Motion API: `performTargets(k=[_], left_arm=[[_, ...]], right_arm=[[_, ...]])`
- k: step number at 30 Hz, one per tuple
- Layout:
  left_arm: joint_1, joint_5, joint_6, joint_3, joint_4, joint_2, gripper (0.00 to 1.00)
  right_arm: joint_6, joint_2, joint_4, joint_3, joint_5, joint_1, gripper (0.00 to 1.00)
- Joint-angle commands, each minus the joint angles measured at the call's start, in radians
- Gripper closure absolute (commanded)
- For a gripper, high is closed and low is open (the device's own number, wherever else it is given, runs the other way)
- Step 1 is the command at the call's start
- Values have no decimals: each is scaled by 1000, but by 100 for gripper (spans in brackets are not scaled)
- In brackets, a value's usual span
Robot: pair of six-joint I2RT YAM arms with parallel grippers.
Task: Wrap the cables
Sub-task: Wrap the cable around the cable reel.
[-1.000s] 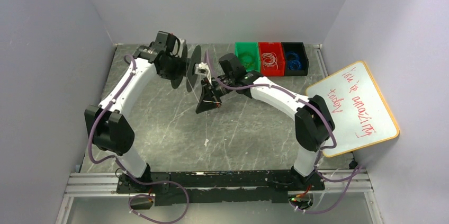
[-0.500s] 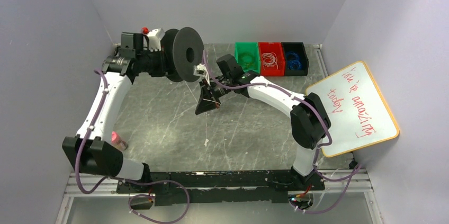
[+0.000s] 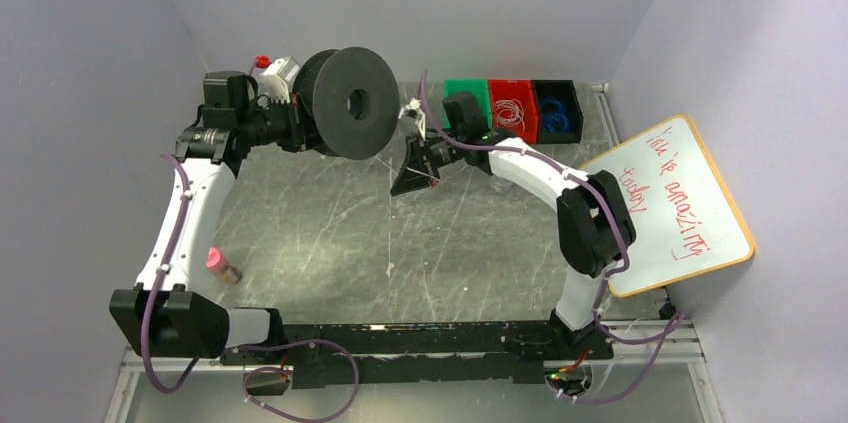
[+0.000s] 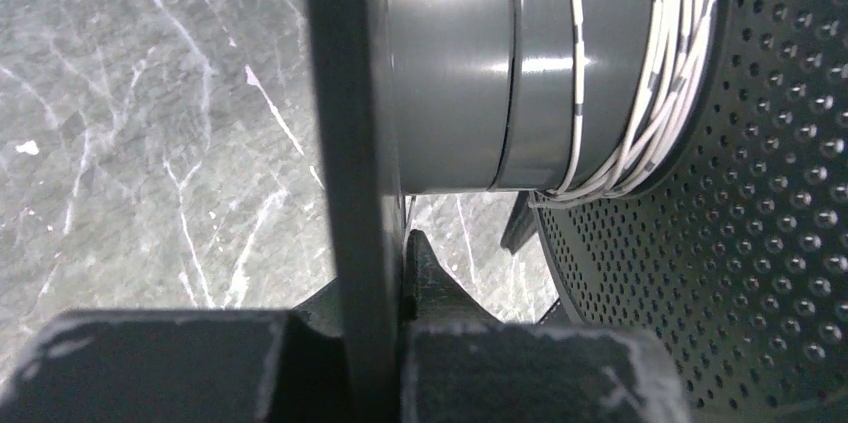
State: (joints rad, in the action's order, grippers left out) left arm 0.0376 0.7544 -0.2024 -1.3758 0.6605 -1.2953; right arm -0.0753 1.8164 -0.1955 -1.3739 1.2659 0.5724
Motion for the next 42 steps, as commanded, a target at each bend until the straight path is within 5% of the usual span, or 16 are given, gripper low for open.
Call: performTargets(k=[1,8,22,36,42], left_arm=[[-9,183,72,-2,-113,74,98],[-9,306,300,-22,7,78,98],[-9,270,774,-140,408,38,98],[12,102,1003,-150,559,37,98],[121,-33,1024,-106,568,57,98]], right_arm=[[-98,-81,145,33,75,-46,94],[-156,-111,218,57,110,-103,94],[-175,-133,244,69,152,-200,97],[63,-134,-35,-17,78,-238,100],[208,-127,-178,-66,-28,-238,100]])
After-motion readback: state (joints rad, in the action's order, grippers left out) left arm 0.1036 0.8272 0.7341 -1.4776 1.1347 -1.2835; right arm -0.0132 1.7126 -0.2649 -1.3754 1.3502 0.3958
